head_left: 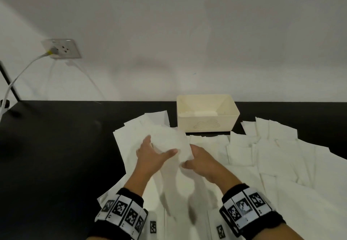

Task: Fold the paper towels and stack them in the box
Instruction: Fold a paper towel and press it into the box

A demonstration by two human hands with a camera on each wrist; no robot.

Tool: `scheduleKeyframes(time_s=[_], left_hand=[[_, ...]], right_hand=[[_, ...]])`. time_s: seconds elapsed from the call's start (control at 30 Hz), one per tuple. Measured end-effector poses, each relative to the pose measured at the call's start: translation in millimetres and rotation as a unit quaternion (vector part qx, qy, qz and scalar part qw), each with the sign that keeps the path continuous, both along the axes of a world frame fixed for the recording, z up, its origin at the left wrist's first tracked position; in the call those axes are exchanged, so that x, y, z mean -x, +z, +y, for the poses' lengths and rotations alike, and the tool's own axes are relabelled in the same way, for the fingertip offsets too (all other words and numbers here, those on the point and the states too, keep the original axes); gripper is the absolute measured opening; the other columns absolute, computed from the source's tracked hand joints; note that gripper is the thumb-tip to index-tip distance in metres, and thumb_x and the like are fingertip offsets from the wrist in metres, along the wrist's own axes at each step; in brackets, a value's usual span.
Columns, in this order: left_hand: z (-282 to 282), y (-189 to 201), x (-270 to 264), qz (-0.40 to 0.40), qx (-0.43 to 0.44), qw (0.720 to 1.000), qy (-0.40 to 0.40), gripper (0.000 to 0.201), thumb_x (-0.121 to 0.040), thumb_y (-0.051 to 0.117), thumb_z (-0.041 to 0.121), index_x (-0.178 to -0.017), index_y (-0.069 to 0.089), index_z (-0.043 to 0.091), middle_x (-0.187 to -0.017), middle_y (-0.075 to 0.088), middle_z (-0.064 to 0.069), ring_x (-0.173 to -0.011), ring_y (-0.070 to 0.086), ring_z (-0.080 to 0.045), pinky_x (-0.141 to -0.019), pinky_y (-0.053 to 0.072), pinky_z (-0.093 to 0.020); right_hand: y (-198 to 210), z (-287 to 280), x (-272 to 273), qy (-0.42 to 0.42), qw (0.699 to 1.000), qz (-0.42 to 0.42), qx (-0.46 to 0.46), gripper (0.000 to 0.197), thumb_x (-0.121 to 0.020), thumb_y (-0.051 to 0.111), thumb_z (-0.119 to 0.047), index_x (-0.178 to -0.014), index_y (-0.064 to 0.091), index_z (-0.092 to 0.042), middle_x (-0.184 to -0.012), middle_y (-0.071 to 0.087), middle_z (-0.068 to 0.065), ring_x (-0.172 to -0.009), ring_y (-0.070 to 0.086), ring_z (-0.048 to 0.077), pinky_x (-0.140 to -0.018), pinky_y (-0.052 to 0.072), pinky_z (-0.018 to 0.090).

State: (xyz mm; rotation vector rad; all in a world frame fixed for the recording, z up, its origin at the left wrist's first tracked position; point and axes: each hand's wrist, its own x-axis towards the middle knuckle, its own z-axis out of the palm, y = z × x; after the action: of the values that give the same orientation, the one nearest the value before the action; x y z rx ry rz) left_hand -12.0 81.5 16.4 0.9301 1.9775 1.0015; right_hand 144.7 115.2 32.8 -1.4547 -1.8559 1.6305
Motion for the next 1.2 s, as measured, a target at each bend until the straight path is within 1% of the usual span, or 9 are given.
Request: scheduleKeyframes(time_s=[0.13,0.2,0.27,0.4,0.53,0.67,0.93,1.07,1.2], left_hand=[[5.6,39.3,6.2,0.101,-0.044,0.981,-0.162,0.065,-0.066,0.083,0.03,-0.123,0.052,0.028,-0.11,0.055,0.011,-0.104,0.051,-0.012,-0.075,0.043,-0.014],[8.6,48.1,7.0,0.072,-0.057,0.979,-0.182,0.034,-0.067,0.083,0.024,-0.094,0.063,0.025,-0.086,0.064,0.011,-0.081,0.06,-0.009,-0.059,0.043,-0.011],[8.3,47.8,8.8,-0.019,-0.086,0.985,-0.148,0.022,-0.068,0.082,0.019,-0.082,0.065,0.023,-0.08,0.068,0.005,-0.076,0.064,-0.013,-0.062,0.05,-0.018],[0.5,28.1,16.8,-0.234,-0.138,0.962,-0.018,0.027,-0.072,0.076,0.009,-0.094,0.063,0.018,-0.099,0.069,-0.007,-0.094,0.064,-0.026,-0.088,0.052,-0.039],[-9.8,2.7,17.2,-0.307,-0.136,0.942,-0.009,0.027,-0.077,0.071,0.003,-0.094,0.06,0.02,-0.094,0.066,-0.001,-0.087,0.061,-0.018,-0.075,0.05,-0.03],[-13.5,-15.6,14.9,-0.276,-0.106,0.954,-0.047,0.043,-0.061,0.081,0.002,-0.093,0.06,0.021,-0.092,0.06,-0.002,-0.085,0.056,-0.018,-0.065,0.052,-0.023],[-5.0,-22.8,6.9,-0.237,-0.115,0.964,-0.046,0.079,-0.049,0.089,0.014,-0.116,0.051,0.033,-0.112,0.062,0.0,-0.103,0.057,-0.02,-0.073,0.05,-0.023],[-4.1,-24.2,6.1,-0.197,-0.122,0.972,-0.04,0.064,-0.065,0.081,0.0,-0.116,0.052,0.026,-0.109,0.053,0.002,-0.099,0.051,-0.018,-0.074,0.049,-0.022],[-3.4,-25.0,11.9,-0.182,-0.116,0.975,-0.056,0.048,-0.069,0.078,-0.003,-0.106,0.056,0.017,-0.093,0.055,0.002,-0.086,0.053,-0.015,-0.057,0.049,-0.013]], right_hand=[[36.1,7.9,-1.5,0.119,0.978,-0.118,-0.122,0.036,-0.083,0.062,-0.009,-0.118,0.057,-0.016,-0.11,0.062,0.005,-0.093,0.059,0.019,-0.074,0.049,0.026],[51.3,13.5,-4.0,0.158,0.959,-0.164,-0.166,0.024,-0.08,0.064,-0.011,-0.102,0.061,-0.017,-0.098,0.062,0.002,-0.087,0.057,0.018,-0.072,0.047,0.025],[59.2,21.3,-15.6,0.17,0.948,-0.209,-0.168,0.013,-0.077,0.068,-0.014,-0.085,0.059,-0.021,-0.081,0.058,-0.006,-0.078,0.056,0.014,-0.066,0.044,0.022],[44.6,35.7,-62.4,0.012,0.988,-0.125,-0.088,0.021,-0.071,0.079,-0.018,-0.088,0.07,-0.013,-0.08,0.064,-0.008,-0.079,0.06,0.01,-0.07,0.046,0.02],[13.8,29.3,-80.8,-0.153,0.983,0.1,0.018,0.018,-0.072,0.076,-0.003,-0.086,0.071,-0.012,-0.091,0.071,0.001,-0.085,0.064,0.014,-0.069,0.046,0.018],[-18.4,16.8,-67.7,-0.136,0.981,0.135,0.043,0.034,-0.071,0.072,0.009,-0.095,0.07,-0.016,-0.097,0.069,0.003,-0.092,0.062,0.021,-0.072,0.051,0.018],[-30.7,17.2,-56.8,-0.122,0.972,0.197,0.043,0.057,-0.063,0.077,0.011,-0.106,0.065,-0.025,-0.106,0.069,0.0,-0.095,0.065,0.011,-0.07,0.053,0.014],[-33.4,19.4,-59.0,-0.127,0.976,0.177,0.027,0.046,-0.067,0.075,0.01,-0.099,0.068,-0.023,-0.101,0.071,0.0,-0.094,0.066,0.017,-0.079,0.055,0.027],[-37.0,21.4,-65.9,-0.17,0.973,0.153,0.026,0.024,-0.071,0.075,0.004,-0.09,0.068,-0.008,-0.083,0.07,0.005,-0.074,0.065,0.019,-0.055,0.05,0.021]])
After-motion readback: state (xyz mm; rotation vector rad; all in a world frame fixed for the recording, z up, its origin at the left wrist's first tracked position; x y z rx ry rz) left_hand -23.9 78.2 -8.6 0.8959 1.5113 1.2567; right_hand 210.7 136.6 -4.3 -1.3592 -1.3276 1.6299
